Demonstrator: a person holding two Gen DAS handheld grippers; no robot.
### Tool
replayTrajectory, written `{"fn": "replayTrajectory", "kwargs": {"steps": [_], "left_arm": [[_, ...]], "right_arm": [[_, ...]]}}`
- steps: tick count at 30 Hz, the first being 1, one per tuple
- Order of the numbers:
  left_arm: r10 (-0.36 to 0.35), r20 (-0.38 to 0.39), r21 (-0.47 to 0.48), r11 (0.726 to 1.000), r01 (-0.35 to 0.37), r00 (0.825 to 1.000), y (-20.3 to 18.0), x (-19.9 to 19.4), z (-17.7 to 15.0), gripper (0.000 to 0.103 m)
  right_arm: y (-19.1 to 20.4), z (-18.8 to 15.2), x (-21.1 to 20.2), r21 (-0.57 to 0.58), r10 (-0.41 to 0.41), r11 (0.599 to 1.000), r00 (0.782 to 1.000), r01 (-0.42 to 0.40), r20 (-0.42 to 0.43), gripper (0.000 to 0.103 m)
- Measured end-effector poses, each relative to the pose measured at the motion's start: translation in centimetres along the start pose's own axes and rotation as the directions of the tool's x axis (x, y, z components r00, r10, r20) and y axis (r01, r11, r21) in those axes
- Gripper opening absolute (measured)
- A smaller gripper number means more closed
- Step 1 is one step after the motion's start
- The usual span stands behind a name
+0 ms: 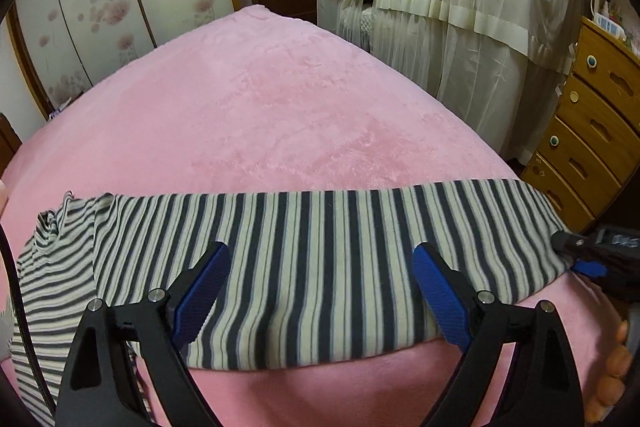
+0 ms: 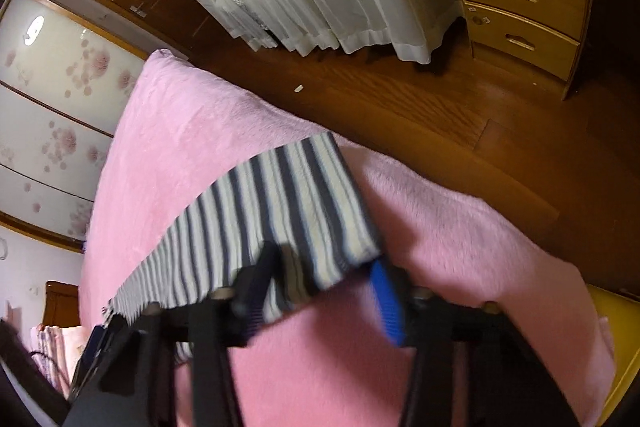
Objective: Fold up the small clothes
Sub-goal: 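Close the right gripper on the sleeve cuff and lift it, then fold the held sleeve across the shirt body and open the right gripper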
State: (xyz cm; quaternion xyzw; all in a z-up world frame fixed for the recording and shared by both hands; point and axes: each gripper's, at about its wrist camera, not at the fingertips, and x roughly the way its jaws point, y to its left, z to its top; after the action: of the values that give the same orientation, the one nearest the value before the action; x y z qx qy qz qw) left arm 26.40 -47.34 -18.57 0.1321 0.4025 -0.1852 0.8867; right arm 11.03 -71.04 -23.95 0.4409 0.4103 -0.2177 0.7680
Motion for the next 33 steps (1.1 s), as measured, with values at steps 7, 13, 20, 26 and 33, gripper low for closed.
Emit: {"fn": "replayTrajectory", "kwargs": {"steps": [7, 13, 20, 26, 33], "left_arm": [[0.019, -0.04, -0.018, 1.0, -0.02, 0.999, 4.0, -2.7, -0.4, 0.071], [0.04, -0.069, -0.1, 0.994, -0.047, 0.997, 12.2, -6.3, -1.3, 0.071], [0.078, -0.063, -0.247, 0.965, -0.092, 0.995, 25.9, -11.9, -3.3, 0.072], [0.144, -0.034, -0.349, 0.926, -0.146, 0.989, 36.8, -16.0, -7.8, 0.076], [0.156, -0.084, -0.435, 0.883, -0.177, 0.984, 46.2, -15.0, -15.3, 0.076]], "right_arm": [[4.5, -0.8, -3.0, -0.185, -0.012, 0.982, 0.991, 0.036, 0.132, 0.005], [14.2, -3.9, -8.8, -0.438, 0.11, 0.899, 0.963, 0.009, 0.246, 0.005], [27.8, -10.4, -12.3, -0.655, 0.313, 0.745, 0.933, -0.125, 0.178, 0.005], [39.7, -19.9, -9.1, -0.777, 0.37, 0.588, 0.929, -0.227, 0.009, 0.005], [47.5, -32.6, -0.5, -0.853, 0.283, 0.452, 0.949, -0.26, -0.14, 0.005]]}}
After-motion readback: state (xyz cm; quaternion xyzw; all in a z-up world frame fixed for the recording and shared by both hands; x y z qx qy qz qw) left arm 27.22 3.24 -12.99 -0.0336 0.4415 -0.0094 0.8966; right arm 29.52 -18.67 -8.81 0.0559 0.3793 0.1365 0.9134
